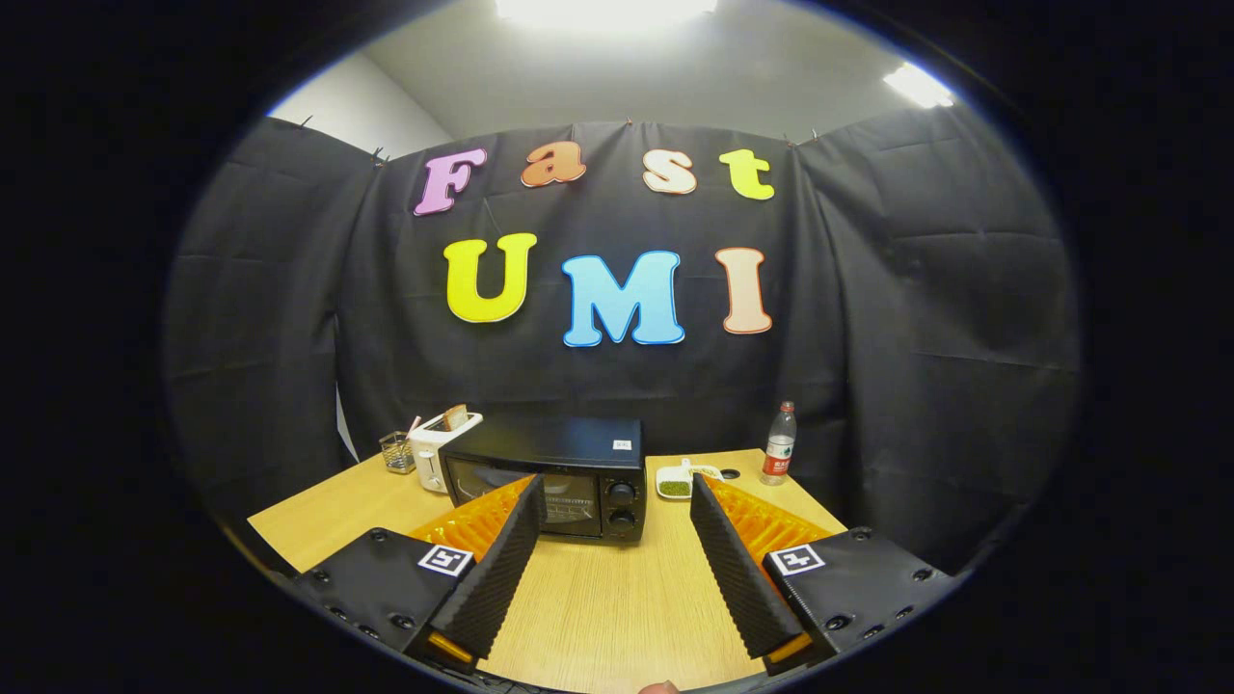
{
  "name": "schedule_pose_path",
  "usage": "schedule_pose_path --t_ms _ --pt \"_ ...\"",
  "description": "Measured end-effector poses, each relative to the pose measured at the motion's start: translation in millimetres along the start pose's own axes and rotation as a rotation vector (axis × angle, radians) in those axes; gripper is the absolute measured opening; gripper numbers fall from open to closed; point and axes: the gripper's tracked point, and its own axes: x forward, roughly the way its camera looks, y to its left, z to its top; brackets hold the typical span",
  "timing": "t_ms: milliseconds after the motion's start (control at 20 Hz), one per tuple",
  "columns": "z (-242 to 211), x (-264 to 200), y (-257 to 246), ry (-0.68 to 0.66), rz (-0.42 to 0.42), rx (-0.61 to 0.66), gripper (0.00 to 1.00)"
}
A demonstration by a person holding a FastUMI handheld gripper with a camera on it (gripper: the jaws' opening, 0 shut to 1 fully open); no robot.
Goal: Open the toaster oven, put the food inside, and close the toaster oven door.
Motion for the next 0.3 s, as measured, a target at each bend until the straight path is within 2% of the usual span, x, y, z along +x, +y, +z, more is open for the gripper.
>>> schedule_pose_path --t_ms 300 --pt "5.5 3.5 0.9 -0.013 0.012 0.002 0.96"
